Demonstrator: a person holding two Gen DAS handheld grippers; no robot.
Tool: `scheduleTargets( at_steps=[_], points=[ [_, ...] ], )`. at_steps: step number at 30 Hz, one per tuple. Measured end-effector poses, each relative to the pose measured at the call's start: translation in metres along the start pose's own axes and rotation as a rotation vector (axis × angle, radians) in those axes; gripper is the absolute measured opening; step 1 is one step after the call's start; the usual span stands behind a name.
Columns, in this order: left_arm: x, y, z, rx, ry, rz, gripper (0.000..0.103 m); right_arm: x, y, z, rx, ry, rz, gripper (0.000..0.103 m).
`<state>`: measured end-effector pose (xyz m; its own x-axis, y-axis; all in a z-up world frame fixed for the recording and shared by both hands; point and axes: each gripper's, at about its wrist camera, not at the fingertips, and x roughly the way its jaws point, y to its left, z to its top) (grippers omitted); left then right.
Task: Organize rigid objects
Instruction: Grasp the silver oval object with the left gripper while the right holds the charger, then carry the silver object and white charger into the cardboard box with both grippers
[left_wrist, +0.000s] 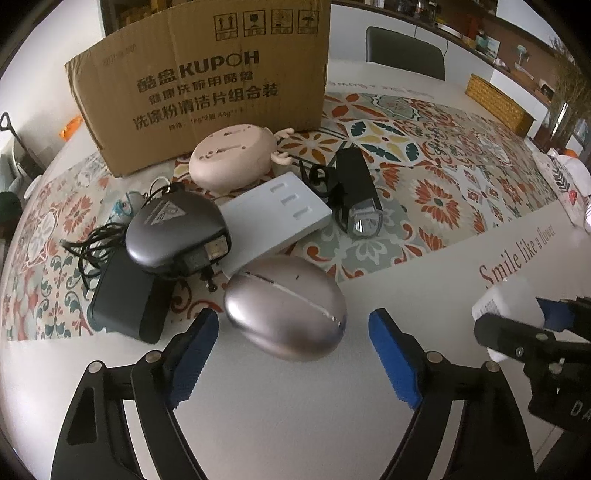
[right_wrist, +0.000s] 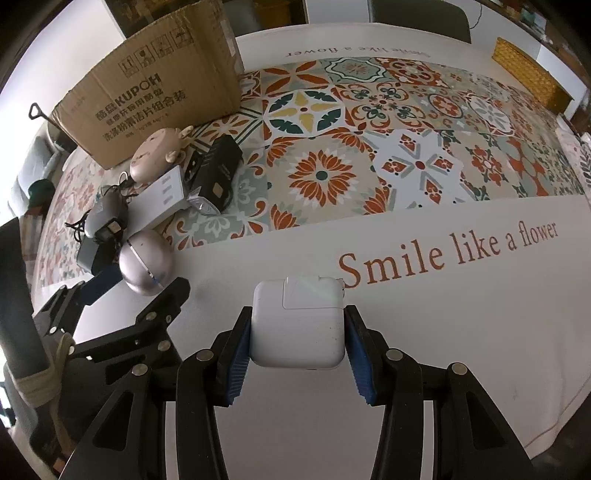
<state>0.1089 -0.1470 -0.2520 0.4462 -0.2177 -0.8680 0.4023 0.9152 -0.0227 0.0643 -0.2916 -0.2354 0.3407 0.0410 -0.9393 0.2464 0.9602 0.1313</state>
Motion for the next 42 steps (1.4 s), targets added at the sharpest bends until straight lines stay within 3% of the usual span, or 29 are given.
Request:
scheduleTargets(
  at_steps=[9,11,29,42],
  points=[
    [0.006,0.000,0.005,-0.003,-0.034,0.011,0.072,0.010,0.005,0.006,-0.015,0.002,0.016,0.047],
    [0.006,0.001,0.005,-0.001,-0.046,0.015,0.063,0.011,0.006,0.007,-0.017,0.001,0.018,0.047],
    [-0.027,0.004,-0.015,-0.003,-0.051,-0.017,0.063,0.003,0.013,-0.002,-0.049,-0.020,0.028,0.047],
    [-0.070,0.015,-0.008,-0.026,-0.131,0.010,0.063,-0.023,0.027,-0.005,-0.076,-0.078,0.051,0.047]
  ],
)
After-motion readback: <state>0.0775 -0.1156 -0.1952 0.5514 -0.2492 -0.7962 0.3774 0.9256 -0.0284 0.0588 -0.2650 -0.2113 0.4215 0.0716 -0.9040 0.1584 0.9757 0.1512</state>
